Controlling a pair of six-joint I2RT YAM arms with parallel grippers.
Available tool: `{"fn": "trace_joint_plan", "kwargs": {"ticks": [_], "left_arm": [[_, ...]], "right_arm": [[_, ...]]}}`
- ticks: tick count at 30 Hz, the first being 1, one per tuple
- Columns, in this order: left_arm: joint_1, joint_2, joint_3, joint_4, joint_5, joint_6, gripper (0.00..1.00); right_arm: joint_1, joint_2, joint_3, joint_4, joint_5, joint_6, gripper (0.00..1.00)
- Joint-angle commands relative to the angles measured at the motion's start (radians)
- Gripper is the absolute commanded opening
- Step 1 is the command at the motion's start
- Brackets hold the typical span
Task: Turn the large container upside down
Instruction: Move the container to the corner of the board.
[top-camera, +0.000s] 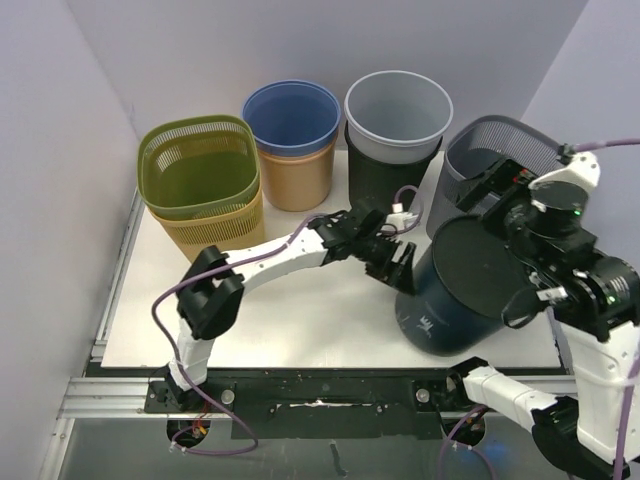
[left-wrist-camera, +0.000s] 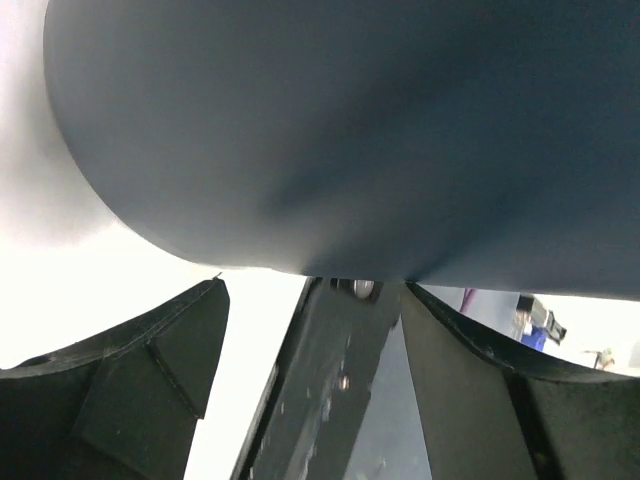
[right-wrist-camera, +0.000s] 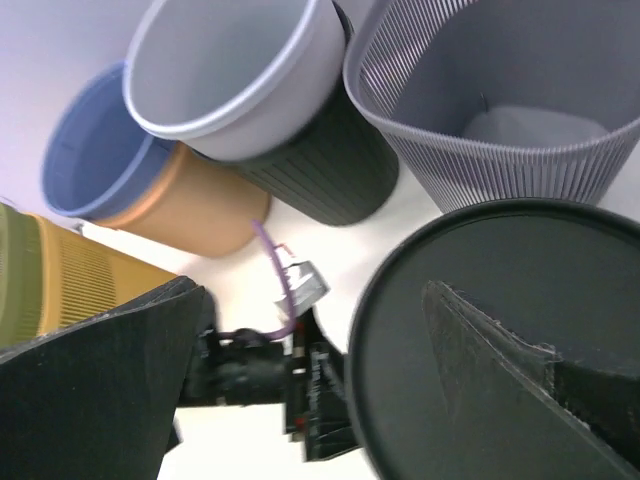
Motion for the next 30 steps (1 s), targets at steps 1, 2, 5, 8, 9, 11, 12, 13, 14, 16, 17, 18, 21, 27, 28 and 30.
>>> {"fn": "trace_joint_plan", "kwargs": {"ticks": [1,2,5,8,9,11,12,13,14,16,17,18,21,27,28,30], "left_arm": [[-0.058,0.107,0.188,0.281,0.038,-0.119,0.69],[-0.066,0.144,0.23,0.283,0.043,-0.13,0.69],[-0.082,0.251,0.396,0.22,0.053,-0.117,0.67],[-0.081,0.262,0.411,0.227,0.047,-0.117,0.67],[-0.081,0.258,0.396,0.249,0.048,-0.127,0.67],[-0.084,0.266,0.397,0.279,0.066,-0.143,0.67],[-0.089,0.274,0.403,0.29,0.072,-0.151,0.67],[-0.095,0.284,0.412,0.296,0.075,-0.156,0.67],[-0.1,0.29,0.418,0.294,0.076,-0.155,0.67],[-0.102,0.284,0.399,0.3,0.076,-0.154,0.67],[-0.1,0.272,0.376,0.309,0.072,-0.152,0.67],[-0.097,0.257,0.354,0.314,0.067,-0.148,0.67],[-0.072,0.195,0.265,0.344,0.057,-0.14,0.67],[0.014,0.056,0.027,0.556,0.039,-0.258,0.67],[0.023,0.059,0.019,0.562,0.03,-0.267,0.66],[0.028,0.088,0.041,0.546,0.011,-0.272,0.66]], "right_arm": [[-0.004,-0.008,0.049,0.085,0.0,-0.042,0.97],[-0.005,-0.007,0.046,0.086,-0.004,-0.038,0.97],[-0.003,-0.008,0.016,0.084,-0.018,-0.022,0.97],[-0.003,-0.017,-0.02,0.079,-0.024,-0.005,0.97],[-0.004,-0.023,-0.034,0.08,-0.023,0.0,0.97],[-0.004,-0.03,-0.057,0.079,-0.013,0.007,0.97],[-0.005,-0.027,-0.062,0.079,-0.009,0.007,0.97],[-0.005,-0.024,-0.064,0.081,-0.006,0.008,0.97],[-0.005,-0.018,-0.06,0.08,-0.004,0.006,0.97],[-0.004,-0.001,-0.04,0.071,-0.001,0.002,0.97],[-0.005,0.005,-0.028,0.062,0.004,0.001,0.97],[-0.005,0.009,-0.02,0.055,0.014,0.0,0.97],[-0.004,0.002,-0.014,0.044,0.037,0.0,0.97],[-0.005,-0.015,-0.037,0.046,0.05,0.005,0.97],[-0.005,-0.014,-0.041,0.05,0.048,0.005,0.97],[-0.004,-0.01,-0.046,0.062,0.037,0.006,0.97]]}}
